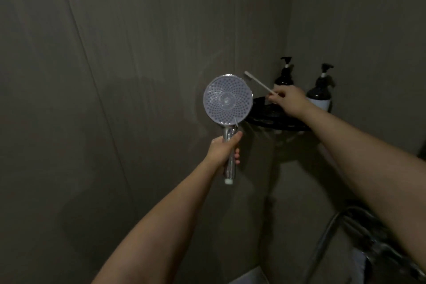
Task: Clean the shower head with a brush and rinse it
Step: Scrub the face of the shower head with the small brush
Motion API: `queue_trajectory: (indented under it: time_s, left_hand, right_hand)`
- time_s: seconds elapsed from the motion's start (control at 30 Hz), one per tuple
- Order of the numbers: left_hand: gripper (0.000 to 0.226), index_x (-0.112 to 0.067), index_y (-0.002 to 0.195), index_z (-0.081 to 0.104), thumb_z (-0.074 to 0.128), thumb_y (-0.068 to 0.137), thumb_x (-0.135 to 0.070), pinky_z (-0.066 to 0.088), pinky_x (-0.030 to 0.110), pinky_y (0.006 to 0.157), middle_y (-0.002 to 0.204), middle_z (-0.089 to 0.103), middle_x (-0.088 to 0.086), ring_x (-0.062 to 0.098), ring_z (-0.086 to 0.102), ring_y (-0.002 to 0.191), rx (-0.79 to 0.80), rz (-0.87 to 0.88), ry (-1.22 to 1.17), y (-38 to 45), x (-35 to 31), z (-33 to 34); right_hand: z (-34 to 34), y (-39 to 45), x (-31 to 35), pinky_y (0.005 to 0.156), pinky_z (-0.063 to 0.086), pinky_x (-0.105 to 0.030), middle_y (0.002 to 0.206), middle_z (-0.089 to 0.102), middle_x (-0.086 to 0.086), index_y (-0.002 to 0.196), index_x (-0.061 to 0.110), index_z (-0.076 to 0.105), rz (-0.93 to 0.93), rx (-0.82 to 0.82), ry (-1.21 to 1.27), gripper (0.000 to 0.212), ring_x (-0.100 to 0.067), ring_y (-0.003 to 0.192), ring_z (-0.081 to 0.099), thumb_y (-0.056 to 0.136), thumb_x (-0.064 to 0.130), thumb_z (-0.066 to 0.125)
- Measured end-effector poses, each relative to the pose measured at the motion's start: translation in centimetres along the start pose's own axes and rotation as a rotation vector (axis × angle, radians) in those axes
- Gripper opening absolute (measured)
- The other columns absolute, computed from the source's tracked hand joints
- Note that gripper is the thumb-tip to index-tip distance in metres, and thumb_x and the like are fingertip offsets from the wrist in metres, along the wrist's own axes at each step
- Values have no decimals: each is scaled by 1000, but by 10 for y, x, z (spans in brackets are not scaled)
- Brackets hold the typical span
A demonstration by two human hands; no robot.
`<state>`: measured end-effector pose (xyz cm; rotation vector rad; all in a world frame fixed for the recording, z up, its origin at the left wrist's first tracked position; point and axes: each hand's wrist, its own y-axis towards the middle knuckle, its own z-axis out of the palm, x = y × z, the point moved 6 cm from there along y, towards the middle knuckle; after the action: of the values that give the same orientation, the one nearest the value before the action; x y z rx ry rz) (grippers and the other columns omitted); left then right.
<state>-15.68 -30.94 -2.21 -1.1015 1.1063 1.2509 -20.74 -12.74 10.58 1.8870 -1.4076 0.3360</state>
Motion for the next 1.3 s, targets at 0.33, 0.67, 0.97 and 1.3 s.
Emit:
queue_trajectory:
  time_s: [0.33, 0.67, 0.97, 1.3]
  left_hand:
    - [31, -12, 73, 51, 50, 94, -34, 44, 24, 45, 58, 52, 8, 17, 49, 46, 111, -20, 73, -12, 12, 59]
    - [32, -12, 69, 50, 52, 93, -34, 41, 23, 43, 55, 50, 9, 17, 46, 43, 198, 1, 64, -33, 14, 96]
    - [32, -12, 68, 53, 53, 92, -35, 39, 20, 41, 54, 50, 8, 14, 45, 38, 168, -4, 59, -33, 12, 86]
    - [33, -14, 65, 50, 55, 91, -33, 38, 20, 38, 52, 48, 9, 14, 44, 35, 116, 35, 42, -28, 3, 68]
  right_hand:
    - [-47, -66, 32, 57, 34, -29, 79, 60, -14, 82, 6, 63, 40, -154, -326, 33, -23, 69, 51, 97, 25, 40]
    - [-83, -101, 16, 59, 37, -30, 98, 64, -18, 110, 0, 62, 353, -377, -507, 35, -27, 74, 54, 98, 21, 36]
    - [-28, -110, 50, 62, 45, -33, 93, 63, -12, 112, 9, 58, 119, -99, -704, 27, -27, 77, 59, 97, 22, 39]
    - [-14, -113, 52, 61, 45, -32, 91, 63, -13, 104, 7, 59, 151, -127, -486, 28, -26, 76, 58, 98, 24, 38]
